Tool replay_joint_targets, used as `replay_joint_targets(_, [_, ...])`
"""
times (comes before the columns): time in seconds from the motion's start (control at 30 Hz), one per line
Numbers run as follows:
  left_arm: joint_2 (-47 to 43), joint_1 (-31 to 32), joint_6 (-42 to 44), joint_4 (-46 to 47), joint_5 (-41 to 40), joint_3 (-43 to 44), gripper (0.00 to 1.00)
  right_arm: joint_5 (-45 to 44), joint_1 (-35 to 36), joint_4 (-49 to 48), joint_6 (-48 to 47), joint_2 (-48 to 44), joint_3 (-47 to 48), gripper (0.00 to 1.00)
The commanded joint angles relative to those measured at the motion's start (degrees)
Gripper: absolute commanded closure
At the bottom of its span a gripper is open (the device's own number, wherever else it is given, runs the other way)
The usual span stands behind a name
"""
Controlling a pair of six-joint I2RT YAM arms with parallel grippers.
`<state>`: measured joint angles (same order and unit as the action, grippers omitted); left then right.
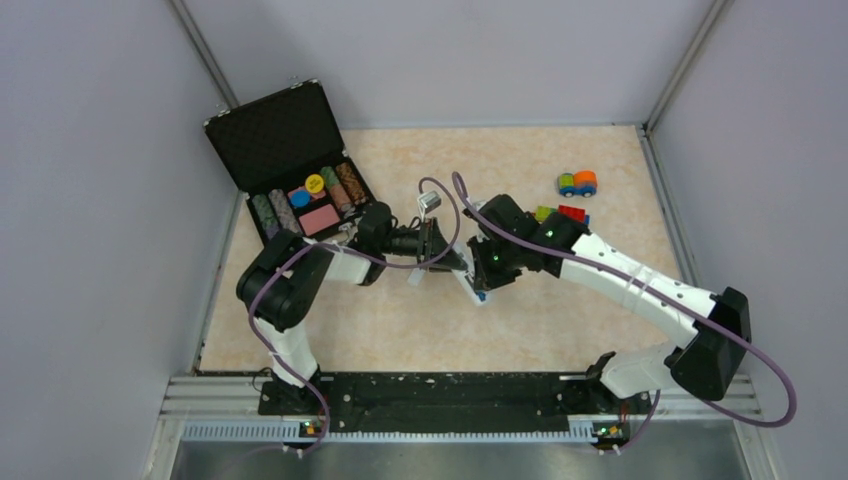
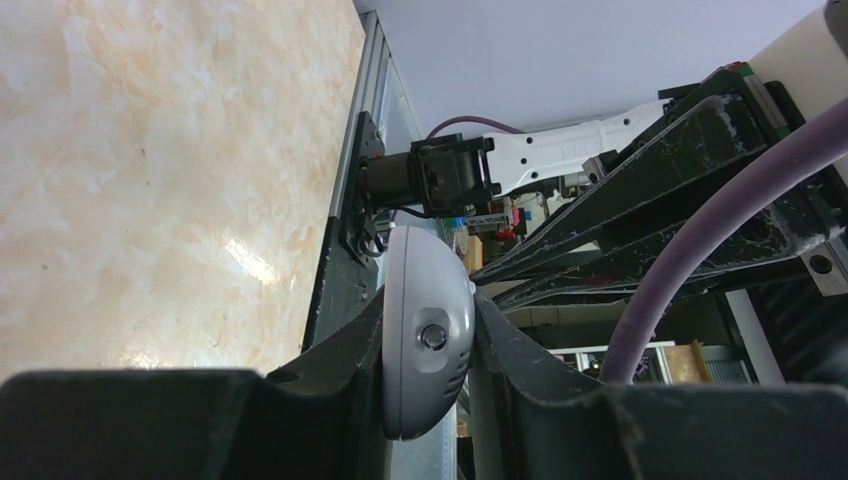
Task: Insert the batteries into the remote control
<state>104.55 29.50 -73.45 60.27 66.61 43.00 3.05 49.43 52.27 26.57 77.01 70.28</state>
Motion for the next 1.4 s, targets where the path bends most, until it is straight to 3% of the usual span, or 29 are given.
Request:
replay_joint_targets(0.0, [-0.81,0.79,3.82,-2.28,1.28,1.59,1.0,-2.18,0.77,0.91,-1.71,0.88,2.42,1.0])
replay_joint_targets(0.37, [0.29,2.04,2.72,-2.95,1.96,3.03,1.0,1.37,1.41,-2.83,-2.79,1.31,-0.32,1.0])
replay_joint_targets(1.07, [-0.38,2.64,4.02,-4.79,1.86,2.8,1.0,-2.85,2.59,-0.99,-6.81,1.87,-0.14,0.93])
replay_joint_targets(1.2, [-0.15,2.71,4.03,-4.73,1.62,2.75,1.0,-2.72,2.55,-0.88,-6.08,1.96,-0.4,0.88])
replay_joint_targets(1.37, [-0.04,2.71,4.13,-4.71,1.42,2.7,1.0,-2.87,2.54,-0.7,-4.96,1.21,0.13,0.74])
